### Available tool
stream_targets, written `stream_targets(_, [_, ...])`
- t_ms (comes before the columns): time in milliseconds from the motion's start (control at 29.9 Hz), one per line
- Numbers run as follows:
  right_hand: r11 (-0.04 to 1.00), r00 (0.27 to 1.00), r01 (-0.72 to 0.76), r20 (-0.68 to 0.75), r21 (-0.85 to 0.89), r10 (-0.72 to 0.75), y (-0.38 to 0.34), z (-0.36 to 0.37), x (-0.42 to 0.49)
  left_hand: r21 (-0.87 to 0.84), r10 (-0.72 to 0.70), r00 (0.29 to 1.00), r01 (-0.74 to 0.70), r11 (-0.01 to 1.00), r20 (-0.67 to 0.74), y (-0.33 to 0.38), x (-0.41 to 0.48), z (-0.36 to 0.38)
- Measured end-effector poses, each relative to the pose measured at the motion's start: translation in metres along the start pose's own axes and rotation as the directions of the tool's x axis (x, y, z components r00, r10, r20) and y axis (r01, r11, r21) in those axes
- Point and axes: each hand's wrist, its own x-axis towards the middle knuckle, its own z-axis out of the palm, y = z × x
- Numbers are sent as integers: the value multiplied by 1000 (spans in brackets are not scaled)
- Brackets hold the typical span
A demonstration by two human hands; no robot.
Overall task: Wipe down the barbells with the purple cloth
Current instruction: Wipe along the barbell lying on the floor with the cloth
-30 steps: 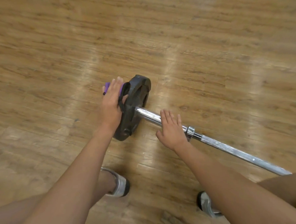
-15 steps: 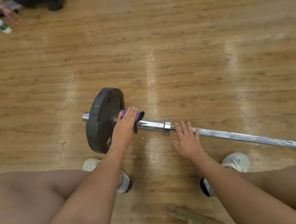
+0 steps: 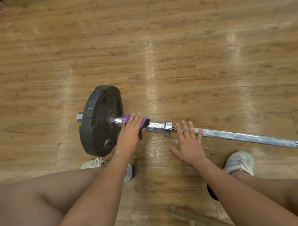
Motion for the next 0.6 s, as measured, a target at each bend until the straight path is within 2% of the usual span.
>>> stream_targets(134, [999, 1000, 4, 5, 32, -4, 0, -3, 2, -16, 7, 1000, -7, 1000, 9, 4, 3, 0])
stream_targets(268, [998, 1000, 1, 20, 56, -2, 0, -8, 5, -66, -218, 974, 214, 975, -60, -18, 5, -2])
stream_targets(335, [998, 1000, -2, 13, 62, 1, 0, -8, 8, -95, -266, 960, 258, 961, -84, -18, 8, 1])
stream_targets(401, [998, 1000, -4, 1, 59, 4, 1, -6, 10, -131, -243, 966, 231, 964, -85, -5, 13, 3])
stream_targets(535, [999, 1000, -11, -27, 46, 12, 1, -9, 17, -117, -89, 994, 81, 990, -65, 17, 23, 8])
stream_targets(602, [999, 1000, -14, -11, 48, 14, 2, -13, 21, -147, -75, 996, 66, 987, -56, 9, 27, 9])
